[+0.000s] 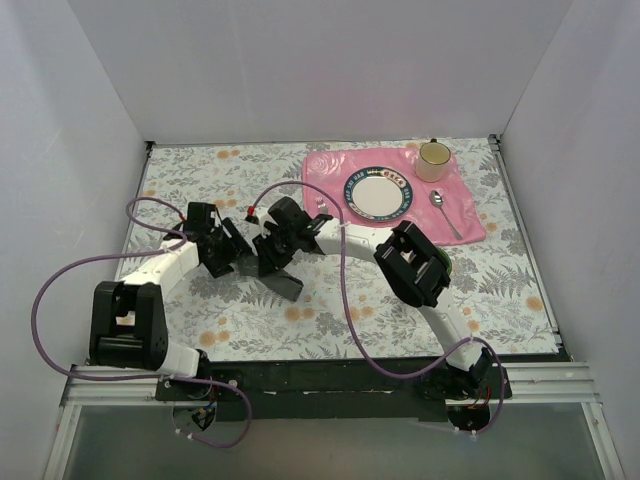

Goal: Fold the napkin, place the utensils inside, and roll it up
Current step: Roll the napkin with the utensil

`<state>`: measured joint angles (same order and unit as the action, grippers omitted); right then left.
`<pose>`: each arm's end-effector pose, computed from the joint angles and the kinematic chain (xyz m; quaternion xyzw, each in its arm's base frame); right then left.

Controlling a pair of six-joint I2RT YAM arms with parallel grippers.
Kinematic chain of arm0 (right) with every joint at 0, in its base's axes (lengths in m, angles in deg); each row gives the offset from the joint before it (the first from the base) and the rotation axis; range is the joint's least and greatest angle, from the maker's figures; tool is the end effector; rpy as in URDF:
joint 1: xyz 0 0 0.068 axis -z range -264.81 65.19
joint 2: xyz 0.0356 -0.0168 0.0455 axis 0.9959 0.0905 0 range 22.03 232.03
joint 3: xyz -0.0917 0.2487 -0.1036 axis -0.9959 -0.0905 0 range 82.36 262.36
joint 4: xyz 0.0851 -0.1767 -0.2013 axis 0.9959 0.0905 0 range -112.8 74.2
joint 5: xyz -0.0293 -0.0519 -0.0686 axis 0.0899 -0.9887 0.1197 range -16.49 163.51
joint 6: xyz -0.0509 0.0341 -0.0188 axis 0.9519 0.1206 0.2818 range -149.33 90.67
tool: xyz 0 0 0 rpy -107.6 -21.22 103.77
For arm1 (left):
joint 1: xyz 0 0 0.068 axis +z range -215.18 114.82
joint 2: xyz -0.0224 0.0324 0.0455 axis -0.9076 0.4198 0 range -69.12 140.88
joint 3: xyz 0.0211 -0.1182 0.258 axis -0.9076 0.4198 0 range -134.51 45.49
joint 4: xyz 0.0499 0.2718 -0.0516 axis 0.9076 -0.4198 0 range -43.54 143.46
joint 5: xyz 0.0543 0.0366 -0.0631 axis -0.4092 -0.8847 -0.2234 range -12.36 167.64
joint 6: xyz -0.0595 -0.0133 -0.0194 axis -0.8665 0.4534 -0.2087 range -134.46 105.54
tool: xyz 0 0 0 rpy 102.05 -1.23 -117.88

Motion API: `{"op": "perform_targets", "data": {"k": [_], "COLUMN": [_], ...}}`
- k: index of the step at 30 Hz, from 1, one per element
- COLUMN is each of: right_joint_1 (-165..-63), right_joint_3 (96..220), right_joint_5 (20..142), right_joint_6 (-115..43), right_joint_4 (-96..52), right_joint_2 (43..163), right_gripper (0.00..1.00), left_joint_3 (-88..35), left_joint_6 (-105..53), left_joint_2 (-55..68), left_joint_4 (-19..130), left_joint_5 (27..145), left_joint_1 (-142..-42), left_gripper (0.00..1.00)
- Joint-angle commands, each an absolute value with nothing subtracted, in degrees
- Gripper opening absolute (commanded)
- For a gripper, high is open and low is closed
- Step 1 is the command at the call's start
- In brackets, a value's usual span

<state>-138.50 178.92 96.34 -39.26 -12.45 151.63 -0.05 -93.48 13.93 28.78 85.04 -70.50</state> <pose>0.3033 0.4453 0.1493 -0.4082 0.8062 0.3589 0.2337 0.2897 -0.0334 0.1644 -0.5685 0.7845 -0.2074 0.1356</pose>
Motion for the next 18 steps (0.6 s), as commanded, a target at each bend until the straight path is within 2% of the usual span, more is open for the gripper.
{"op": "perform_targets", "data": {"k": [1, 7, 13, 17, 18], "right_joint_1": [-135.78, -135.87, -135.87, -136.13, -136.14], "right_joint_3": [177.55, 177.64, 177.37, 177.46, 177.46], "right_joint_5": [94.25, 94.25, 93.99, 93.38, 93.2], "right_joint_6": [-40.49, -40.31, -41.02, -41.55, -41.72], "right_joint_4": [-11.55, -10.93, -10.93, -10.93, -11.02], "right_joint_2": [153.08, 152.82, 153.16, 153.34, 153.26], "right_gripper": [0.22, 0.21, 0.21, 0.21, 0.21], "left_joint_3": [-2.76, -0.04, -0.56, -0.21, 0.05], "left_joint_6": [-90.75, -92.15, -96.19, -99.53, -100.15], "left_joint_2": [8.32, 5.34, 0.58, 2.94, 3.91], "left_joint_4": [24.02, 24.27, 29.99, 35.26, 36.14], "left_joint_5": [84.41, 83.52, 90.28, 97.04, 98.19], "left_joint_1": [-70.19, -69.14, -68.87, -68.61, -68.43], "left_gripper": [0.71, 0.72, 0.65, 0.51, 0.44]}}
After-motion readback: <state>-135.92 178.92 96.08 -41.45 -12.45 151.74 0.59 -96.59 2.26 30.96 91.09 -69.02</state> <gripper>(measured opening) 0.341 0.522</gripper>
